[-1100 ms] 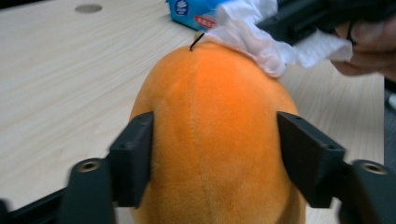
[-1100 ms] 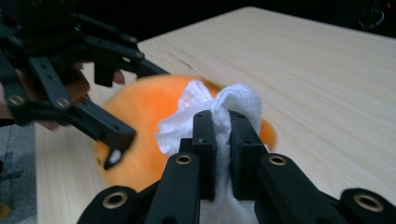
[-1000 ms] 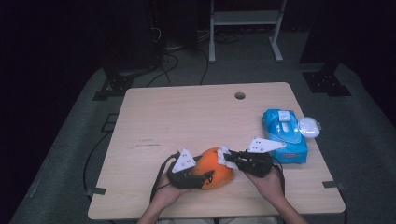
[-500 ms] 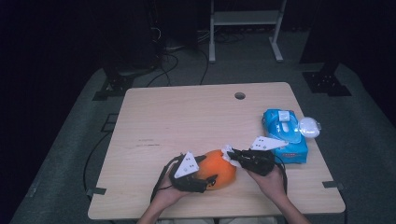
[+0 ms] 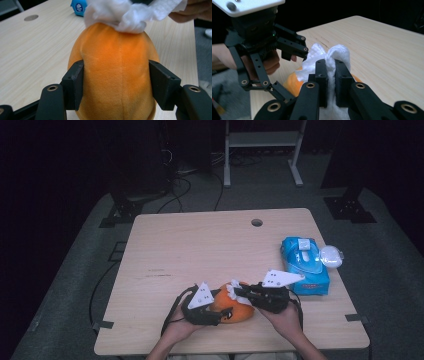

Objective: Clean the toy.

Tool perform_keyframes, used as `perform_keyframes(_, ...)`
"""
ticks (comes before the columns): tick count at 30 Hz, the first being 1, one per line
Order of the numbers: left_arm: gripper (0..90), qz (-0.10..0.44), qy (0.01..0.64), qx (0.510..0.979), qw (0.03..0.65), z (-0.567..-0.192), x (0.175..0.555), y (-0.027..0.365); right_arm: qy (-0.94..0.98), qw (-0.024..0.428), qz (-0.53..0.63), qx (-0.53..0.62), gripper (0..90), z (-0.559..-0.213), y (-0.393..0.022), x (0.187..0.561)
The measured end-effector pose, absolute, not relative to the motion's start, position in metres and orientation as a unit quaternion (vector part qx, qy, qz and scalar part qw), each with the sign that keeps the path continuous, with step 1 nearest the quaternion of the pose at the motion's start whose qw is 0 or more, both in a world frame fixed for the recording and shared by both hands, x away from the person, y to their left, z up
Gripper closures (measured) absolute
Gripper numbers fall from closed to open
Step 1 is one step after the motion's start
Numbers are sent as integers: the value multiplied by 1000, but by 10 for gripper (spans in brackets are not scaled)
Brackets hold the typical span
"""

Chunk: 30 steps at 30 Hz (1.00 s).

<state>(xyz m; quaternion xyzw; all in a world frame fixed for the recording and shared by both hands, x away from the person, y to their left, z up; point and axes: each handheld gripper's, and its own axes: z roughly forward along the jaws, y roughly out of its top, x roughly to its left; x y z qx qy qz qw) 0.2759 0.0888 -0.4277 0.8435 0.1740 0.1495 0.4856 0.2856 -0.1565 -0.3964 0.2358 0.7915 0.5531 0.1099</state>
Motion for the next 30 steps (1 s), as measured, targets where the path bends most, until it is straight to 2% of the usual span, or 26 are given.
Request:
perform_keyframes(5, 348, 139, 174, 839, 496, -429, 277, 91, 792, 131, 537, 260, 820, -400, -172, 295)
perform_keyframes(7, 279, 124, 187, 834, 505, -429, 280, 92, 792, 116, 535, 270, 821, -404, -180, 298)
perform_keyframes(10, 146, 77, 238, 824, 508, -433, 291, 97, 797, 122, 526, 271, 821, -406, -180, 297)
perform_keyframes(11, 150, 68, 243, 821, 512, -435, 292, 99, 797, 122, 527, 270, 821, -406, -178, 297)
perform_keyframes(15, 322, 109, 217, 832, 499, -430, 286, 94, 799, 127, 534, 243, 820, -399, -162, 286)
perform_keyframes(18, 360, 137, 191, 842, 485, -427, 279, 88, 809, 137, 531, 214, 820, -394, -148, 277)
perform_keyframes(20, 359, 134, 189, 840, 490, -426, 278, 89, 810, 139, 528, 214, 821, -392, -151, 278)
perform_keyframes(21, 339, 130, 196, 836, 495, -427, 279, 90, 808, 137, 529, 222, 821, -393, -155, 281)
perform_keyframes(24, 130, 80, 272, 811, 511, -431, 291, 96, 803, 143, 523, 246, 822, -398, -167, 289)
perform_keyframes(25, 106, 64, 281, 810, 512, -433, 295, 99, 800, 141, 525, 254, 822, -399, -171, 291)
perform_keyframes(27, 167, 48, 283, 804, 521, -436, 297, 102, 798, 142, 525, 260, 822, -399, -173, 292)
perform_keyframes(30, 333, 87, 252, 816, 512, -431, 290, 96, 799, 149, 526, 251, 822, -397, -167, 288)
